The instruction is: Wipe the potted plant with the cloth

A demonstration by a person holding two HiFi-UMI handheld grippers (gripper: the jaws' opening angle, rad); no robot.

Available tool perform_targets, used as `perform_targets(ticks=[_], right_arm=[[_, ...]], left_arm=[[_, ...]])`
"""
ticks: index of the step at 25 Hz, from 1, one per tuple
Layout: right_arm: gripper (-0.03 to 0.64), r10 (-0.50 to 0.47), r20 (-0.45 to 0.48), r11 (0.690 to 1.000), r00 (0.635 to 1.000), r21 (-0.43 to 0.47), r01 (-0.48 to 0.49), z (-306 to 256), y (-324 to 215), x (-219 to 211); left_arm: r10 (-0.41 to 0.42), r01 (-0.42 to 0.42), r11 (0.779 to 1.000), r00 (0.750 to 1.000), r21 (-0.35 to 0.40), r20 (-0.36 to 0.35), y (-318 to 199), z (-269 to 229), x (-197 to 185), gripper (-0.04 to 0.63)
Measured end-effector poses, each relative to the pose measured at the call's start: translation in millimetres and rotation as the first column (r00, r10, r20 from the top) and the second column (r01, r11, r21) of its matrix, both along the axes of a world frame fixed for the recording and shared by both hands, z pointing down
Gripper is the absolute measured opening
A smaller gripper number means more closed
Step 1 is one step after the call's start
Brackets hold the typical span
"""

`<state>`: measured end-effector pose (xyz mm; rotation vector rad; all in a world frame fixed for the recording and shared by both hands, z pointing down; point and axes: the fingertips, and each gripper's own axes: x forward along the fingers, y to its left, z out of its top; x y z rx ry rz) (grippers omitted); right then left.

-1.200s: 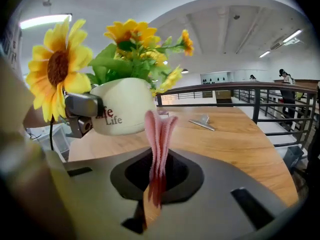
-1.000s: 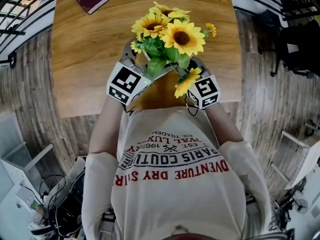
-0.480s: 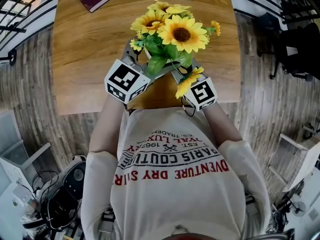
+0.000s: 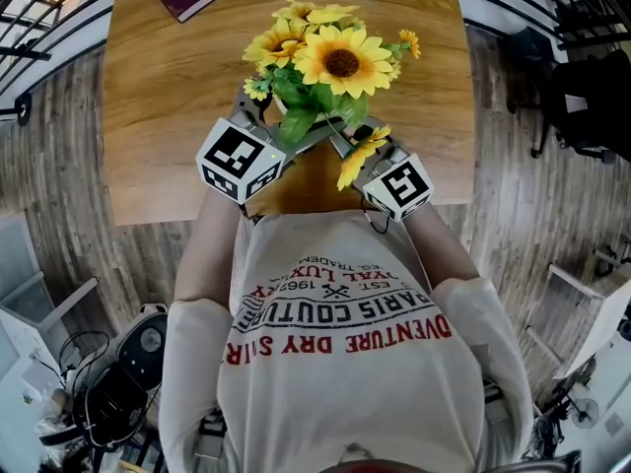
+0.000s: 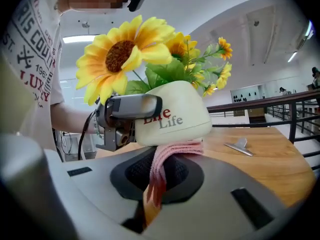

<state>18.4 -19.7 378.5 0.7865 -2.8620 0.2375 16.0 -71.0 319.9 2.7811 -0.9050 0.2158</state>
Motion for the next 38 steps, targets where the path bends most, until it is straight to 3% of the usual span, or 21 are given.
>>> perform_targets(ticks=[8, 19, 23, 27, 32, 38], right_arm=[[0.034, 0.043, -0.038, 0.999, 0.998, -0.005, -0.043, 17.8, -19.6, 16.2], [0.034, 0.187, -0.081, 0.98, 0.979, -0.048, -0.191, 38.5, -50.1, 48.2], [0.034, 0.265, -0.133, 0.959, 0.955, -0.064, -0.275, 52.1, -67.5, 73.7], [0.034, 0.343, -0.176, 0.931, 0.923, -0.064, -0.358, 60.1, -87.0, 94.3], [0.034, 0.392, -0.3, 0.909, 0.87, -0.017, -0.416, 72.2, -114.8, 117.5], [0.034, 0.429, -0.272, 0.887, 0.861, -0.051, -0.458, 74.1, -128.2, 134.1]], left_arm=[[0.019, -0.019, 1.0, 0.999, -0.007, 0.03, -6.9, 23.1, -10.1, 0.517], [0.01, -0.011, 1.0, 0.999, 0.024, 0.034, -11.6, 46.7, -27.3, 0.517], [-0.005, 0.004, 1.0, 0.999, 0.02, 0.054, -14.6, 60.4, -32.6, 0.517], [0.014, -0.017, 1.0, 0.993, 0.024, 0.118, -13.8, 87.1, -38.2, 0.517], [0.051, -0.047, 0.999, 0.984, -0.027, 0.17, -14.4, 132.9, -39.4, 0.517], [0.095, -0.082, 0.994, 0.973, -0.07, 0.213, -13.6, 171.4, -33.0, 0.517]])
